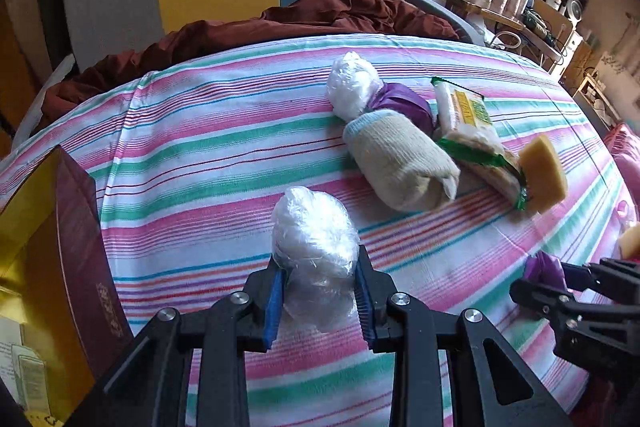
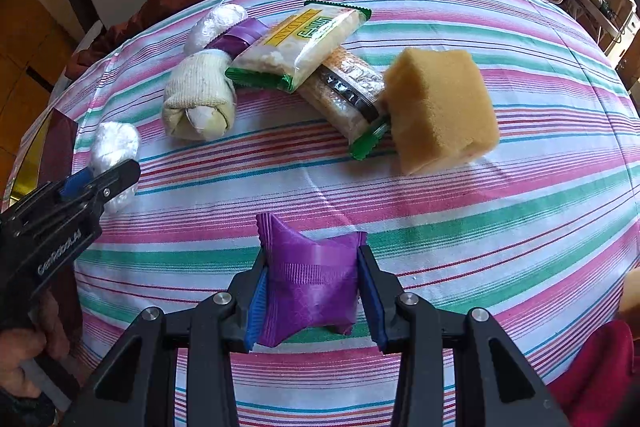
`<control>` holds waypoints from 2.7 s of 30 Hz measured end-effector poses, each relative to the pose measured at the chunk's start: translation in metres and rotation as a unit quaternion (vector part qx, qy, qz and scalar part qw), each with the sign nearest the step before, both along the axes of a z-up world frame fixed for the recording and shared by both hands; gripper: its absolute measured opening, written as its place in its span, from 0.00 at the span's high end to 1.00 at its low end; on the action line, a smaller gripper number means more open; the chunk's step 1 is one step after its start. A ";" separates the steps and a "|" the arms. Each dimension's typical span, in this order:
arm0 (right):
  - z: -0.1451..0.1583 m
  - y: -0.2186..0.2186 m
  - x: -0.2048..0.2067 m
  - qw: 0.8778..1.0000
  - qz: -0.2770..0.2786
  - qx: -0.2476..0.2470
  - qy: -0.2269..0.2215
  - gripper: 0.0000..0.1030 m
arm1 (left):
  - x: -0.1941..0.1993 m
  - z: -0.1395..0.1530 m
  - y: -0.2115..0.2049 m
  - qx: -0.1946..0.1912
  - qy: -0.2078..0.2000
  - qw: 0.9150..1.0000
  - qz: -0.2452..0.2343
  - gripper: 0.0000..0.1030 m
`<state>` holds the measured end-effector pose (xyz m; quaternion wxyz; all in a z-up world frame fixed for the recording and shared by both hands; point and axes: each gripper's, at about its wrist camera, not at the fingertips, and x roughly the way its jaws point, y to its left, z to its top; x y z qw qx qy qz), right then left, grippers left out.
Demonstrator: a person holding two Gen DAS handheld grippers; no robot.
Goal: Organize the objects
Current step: 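Grasp the plastic-wrapped bundle with the left gripper while the right gripper holds the purple pouch, then carry the plastic-wrapped bundle into the gold tray and open the left gripper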
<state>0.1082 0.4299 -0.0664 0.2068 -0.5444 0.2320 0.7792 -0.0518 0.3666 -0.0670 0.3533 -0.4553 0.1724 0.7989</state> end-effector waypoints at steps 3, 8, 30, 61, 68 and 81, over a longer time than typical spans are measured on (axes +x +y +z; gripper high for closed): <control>0.000 -0.003 -0.001 1.000 0.004 0.006 -0.003 0.61 | 0.016 0.014 -0.011 0.017 0.016 1.000 -0.006 0.69; 0.000 -0.008 -0.003 1.000 0.012 0.020 -0.008 0.61 | 0.032 0.035 -0.030 0.041 0.039 0.998 -0.009 0.69; -0.004 -0.015 -0.011 0.996 0.030 0.073 -0.033 0.61 | -0.017 0.067 -0.185 0.096 0.042 0.988 0.117 0.69; -0.014 -0.019 -0.020 0.995 0.037 0.086 -0.039 0.61 | -0.158 0.009 -0.255 0.008 0.029 0.970 0.243 0.68; -0.015 -0.018 -0.020 0.995 0.037 0.087 -0.039 0.61 | -0.161 -0.004 -0.257 -0.012 0.031 0.967 0.251 0.61; -0.012 -0.022 -0.022 0.994 0.039 0.097 -0.043 0.61 | -0.124 0.032 -0.276 0.034 0.056 0.964 0.258 0.47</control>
